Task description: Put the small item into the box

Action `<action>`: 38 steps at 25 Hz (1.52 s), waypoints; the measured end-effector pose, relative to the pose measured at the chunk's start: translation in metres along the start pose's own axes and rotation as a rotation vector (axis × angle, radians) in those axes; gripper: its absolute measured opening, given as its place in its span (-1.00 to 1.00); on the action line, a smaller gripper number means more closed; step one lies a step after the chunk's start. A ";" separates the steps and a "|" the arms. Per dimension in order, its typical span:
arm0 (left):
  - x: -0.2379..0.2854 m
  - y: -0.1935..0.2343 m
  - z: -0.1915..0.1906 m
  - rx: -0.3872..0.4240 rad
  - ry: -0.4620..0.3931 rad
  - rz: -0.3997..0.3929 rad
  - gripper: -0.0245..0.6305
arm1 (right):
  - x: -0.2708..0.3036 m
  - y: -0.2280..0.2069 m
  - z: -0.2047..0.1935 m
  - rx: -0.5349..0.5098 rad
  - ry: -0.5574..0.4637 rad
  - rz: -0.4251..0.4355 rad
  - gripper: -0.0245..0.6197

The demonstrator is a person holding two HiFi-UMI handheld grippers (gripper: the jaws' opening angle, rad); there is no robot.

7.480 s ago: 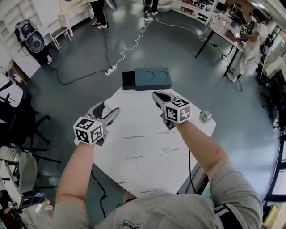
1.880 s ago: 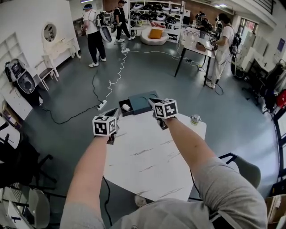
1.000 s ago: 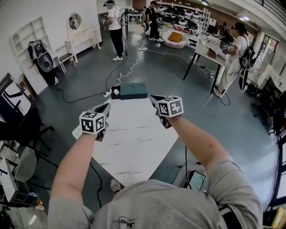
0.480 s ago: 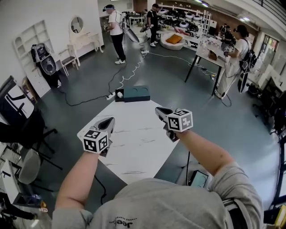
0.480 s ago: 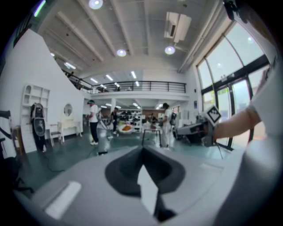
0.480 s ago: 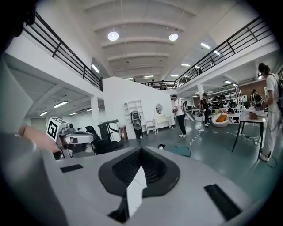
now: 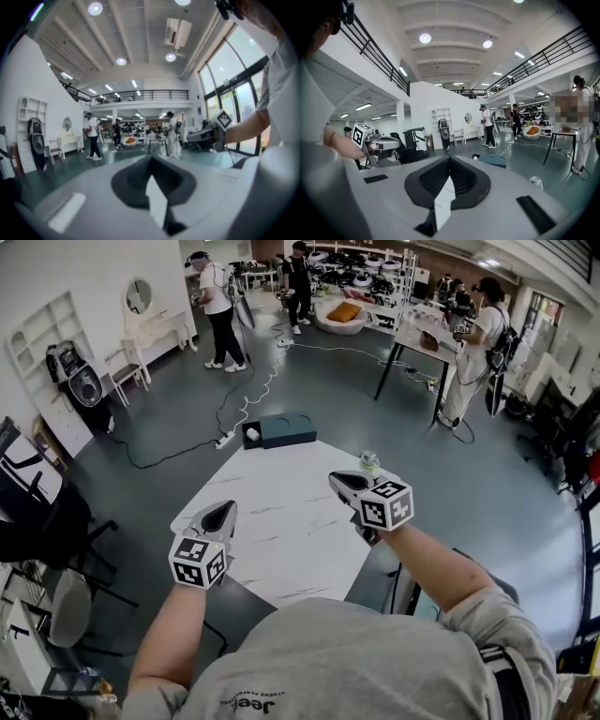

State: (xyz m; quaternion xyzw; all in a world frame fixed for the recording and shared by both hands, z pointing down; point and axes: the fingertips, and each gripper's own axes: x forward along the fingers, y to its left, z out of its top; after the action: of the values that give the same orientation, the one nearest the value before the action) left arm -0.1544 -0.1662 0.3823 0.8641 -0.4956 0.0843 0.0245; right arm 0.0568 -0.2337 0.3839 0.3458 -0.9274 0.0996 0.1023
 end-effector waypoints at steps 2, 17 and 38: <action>-0.008 0.002 -0.006 -0.029 -0.009 0.009 -0.92 | -0.004 0.004 -0.006 0.007 -0.006 -0.005 -0.90; -0.027 0.002 -0.035 -0.147 -0.024 0.035 -0.92 | -0.001 0.009 -0.044 0.044 -0.013 -0.019 -0.90; -0.035 -0.012 -0.037 -0.165 -0.025 0.031 -0.92 | -0.002 0.010 -0.048 0.072 -0.011 -0.004 -0.90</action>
State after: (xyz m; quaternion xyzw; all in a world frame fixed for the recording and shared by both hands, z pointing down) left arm -0.1662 -0.1260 0.4134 0.8523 -0.5145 0.0326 0.0881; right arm 0.0574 -0.2132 0.4282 0.3517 -0.9231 0.1307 0.0848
